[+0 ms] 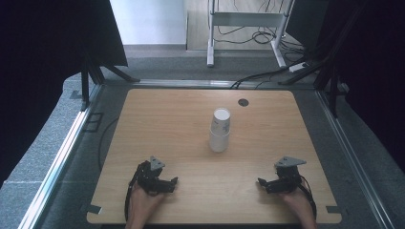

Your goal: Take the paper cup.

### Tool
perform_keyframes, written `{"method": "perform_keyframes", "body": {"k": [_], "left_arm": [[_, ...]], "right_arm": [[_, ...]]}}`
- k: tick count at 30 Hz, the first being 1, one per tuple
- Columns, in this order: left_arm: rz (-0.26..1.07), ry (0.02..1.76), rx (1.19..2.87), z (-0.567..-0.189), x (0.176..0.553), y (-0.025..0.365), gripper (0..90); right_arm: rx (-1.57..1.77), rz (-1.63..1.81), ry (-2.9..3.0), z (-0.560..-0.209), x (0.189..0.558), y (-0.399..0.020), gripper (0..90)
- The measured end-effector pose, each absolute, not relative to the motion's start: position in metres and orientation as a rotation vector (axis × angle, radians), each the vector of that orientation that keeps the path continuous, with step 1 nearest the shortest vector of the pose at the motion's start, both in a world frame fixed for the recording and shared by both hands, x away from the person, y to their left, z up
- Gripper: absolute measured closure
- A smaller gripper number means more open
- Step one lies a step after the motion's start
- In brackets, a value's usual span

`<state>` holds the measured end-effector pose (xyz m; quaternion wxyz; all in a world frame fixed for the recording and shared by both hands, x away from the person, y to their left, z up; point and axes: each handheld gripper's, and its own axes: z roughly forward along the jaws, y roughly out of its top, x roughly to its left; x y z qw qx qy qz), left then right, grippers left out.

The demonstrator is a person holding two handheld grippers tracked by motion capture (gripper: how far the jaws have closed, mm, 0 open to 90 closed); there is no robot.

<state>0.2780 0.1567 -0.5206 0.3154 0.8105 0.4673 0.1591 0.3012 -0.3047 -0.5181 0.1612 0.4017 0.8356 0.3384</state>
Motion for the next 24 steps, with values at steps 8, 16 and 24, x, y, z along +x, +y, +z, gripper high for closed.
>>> {"method": "perform_keyframes", "body": {"k": [8, 16, 24], "left_arm": [[0.416, 1.228, 2.152, -0.518, 0.279, 0.157, 1.2], [0.439, 1.176, 2.132, -0.507, 0.276, 0.158, 1.3], [0.395, 1.116, 2.146, -0.505, 0.277, 0.155, 3.6]], "right_arm": [[1.145, 0.978, 2.386, -0.517, 0.300, -0.306, 1.1], [1.139, 0.998, 2.379, -0.512, 0.299, -0.306, 0.6], [1.133, 1.013, 2.409, -0.510, 0.299, -0.304, 0.6]]}}
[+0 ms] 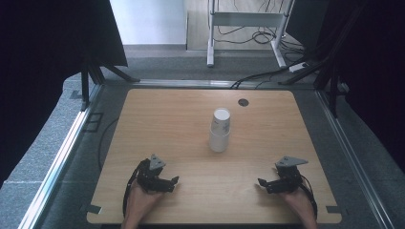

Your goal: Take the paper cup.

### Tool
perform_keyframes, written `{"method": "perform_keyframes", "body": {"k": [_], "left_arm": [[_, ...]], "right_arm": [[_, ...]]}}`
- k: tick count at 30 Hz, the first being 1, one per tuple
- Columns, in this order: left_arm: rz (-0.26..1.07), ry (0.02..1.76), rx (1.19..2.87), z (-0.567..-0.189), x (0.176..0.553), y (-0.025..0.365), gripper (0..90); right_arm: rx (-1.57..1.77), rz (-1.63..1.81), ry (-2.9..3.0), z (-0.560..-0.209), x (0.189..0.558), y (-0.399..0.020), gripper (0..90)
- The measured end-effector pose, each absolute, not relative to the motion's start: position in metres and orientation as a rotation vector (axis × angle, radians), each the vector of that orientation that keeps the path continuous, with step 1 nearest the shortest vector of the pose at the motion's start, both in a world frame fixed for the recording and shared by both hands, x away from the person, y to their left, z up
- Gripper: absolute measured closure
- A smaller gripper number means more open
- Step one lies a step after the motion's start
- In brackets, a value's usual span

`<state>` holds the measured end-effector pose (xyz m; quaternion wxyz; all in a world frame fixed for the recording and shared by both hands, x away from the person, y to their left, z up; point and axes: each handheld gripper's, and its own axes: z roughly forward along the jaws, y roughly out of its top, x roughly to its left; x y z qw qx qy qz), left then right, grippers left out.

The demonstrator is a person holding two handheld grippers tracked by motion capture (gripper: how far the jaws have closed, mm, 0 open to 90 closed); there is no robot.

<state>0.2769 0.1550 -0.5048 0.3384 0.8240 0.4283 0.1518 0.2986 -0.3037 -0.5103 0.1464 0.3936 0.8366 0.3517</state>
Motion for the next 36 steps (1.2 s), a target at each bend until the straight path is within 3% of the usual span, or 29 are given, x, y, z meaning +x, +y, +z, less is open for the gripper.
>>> {"method": "perform_keyframes", "body": {"k": [36], "left_arm": [[0.292, 0.957, 2.147, -0.486, 0.304, 0.149, 7.4]], "right_arm": [[1.029, 1.108, 2.492, -0.474, 0.322, -0.292, 1.4]]}}
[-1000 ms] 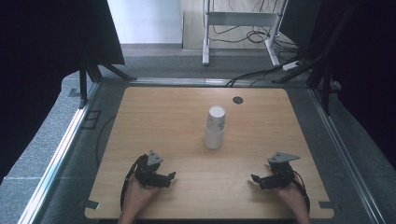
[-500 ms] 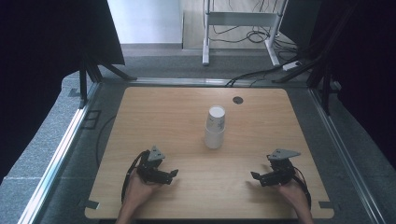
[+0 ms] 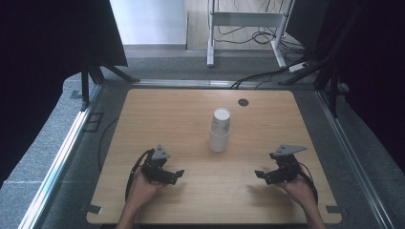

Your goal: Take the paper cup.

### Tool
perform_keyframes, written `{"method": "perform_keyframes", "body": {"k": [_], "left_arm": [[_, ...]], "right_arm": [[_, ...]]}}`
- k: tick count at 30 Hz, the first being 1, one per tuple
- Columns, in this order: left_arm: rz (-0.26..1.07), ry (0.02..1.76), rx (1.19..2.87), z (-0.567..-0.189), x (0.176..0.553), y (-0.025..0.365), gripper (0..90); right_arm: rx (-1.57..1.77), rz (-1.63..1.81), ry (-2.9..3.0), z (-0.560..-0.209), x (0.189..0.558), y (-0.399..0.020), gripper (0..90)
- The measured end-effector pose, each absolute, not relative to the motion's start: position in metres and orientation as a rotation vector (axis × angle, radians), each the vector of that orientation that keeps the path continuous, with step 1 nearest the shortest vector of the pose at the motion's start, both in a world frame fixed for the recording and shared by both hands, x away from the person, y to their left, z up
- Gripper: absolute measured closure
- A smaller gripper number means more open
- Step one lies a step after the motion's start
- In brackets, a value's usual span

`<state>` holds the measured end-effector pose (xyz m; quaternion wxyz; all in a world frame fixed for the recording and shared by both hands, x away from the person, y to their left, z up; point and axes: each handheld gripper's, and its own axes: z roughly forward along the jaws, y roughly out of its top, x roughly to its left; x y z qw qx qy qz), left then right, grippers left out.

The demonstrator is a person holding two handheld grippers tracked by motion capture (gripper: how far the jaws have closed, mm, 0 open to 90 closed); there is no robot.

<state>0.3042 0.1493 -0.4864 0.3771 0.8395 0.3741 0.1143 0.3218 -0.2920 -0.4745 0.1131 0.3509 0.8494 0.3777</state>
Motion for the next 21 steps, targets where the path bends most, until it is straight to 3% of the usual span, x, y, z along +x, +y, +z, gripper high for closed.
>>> {"method": "perform_keyframes", "body": {"k": [21], "left_arm": [[0.323, 0.859, 2.173, -0.464, 0.322, 0.129, 7.7]], "right_arm": [[0.982, 1.083, 2.537, -0.448, 0.336, -0.279, 5.1]]}}
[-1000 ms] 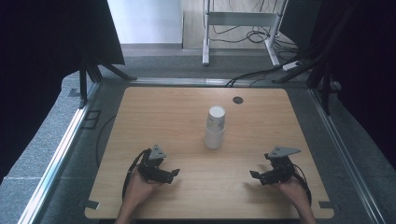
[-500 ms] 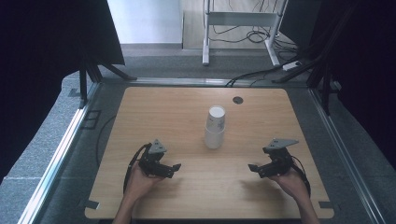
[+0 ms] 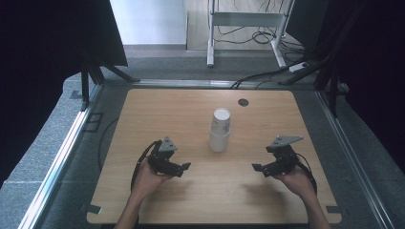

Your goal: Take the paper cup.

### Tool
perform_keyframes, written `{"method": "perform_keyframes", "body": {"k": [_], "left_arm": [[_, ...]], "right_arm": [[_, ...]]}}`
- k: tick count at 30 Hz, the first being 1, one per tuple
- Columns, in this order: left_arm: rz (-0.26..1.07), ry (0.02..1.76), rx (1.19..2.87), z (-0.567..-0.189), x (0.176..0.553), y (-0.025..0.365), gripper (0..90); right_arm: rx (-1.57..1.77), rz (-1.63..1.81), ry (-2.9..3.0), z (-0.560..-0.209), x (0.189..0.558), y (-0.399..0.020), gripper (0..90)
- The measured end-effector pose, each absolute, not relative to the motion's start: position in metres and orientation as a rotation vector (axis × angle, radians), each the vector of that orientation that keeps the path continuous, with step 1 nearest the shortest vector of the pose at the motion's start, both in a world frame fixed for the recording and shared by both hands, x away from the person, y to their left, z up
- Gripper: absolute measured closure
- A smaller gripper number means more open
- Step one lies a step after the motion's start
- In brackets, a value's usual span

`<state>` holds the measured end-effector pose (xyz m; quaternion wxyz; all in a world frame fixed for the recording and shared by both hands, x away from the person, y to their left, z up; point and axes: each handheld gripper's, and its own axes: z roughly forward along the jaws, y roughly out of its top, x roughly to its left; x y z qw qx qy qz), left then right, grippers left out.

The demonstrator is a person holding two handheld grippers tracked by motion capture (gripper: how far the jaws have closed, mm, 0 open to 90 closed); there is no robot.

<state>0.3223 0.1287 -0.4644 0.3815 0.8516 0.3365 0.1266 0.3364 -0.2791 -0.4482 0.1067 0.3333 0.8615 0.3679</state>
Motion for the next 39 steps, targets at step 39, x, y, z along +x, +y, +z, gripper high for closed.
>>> {"method": "perform_keyframes", "body": {"k": [39], "left_arm": [[0.316, 0.752, 2.230, -0.440, 0.365, 0.100, 7.7]], "right_arm": [[0.888, 0.986, 2.662, -0.394, 0.382, -0.250, 6.2]]}}
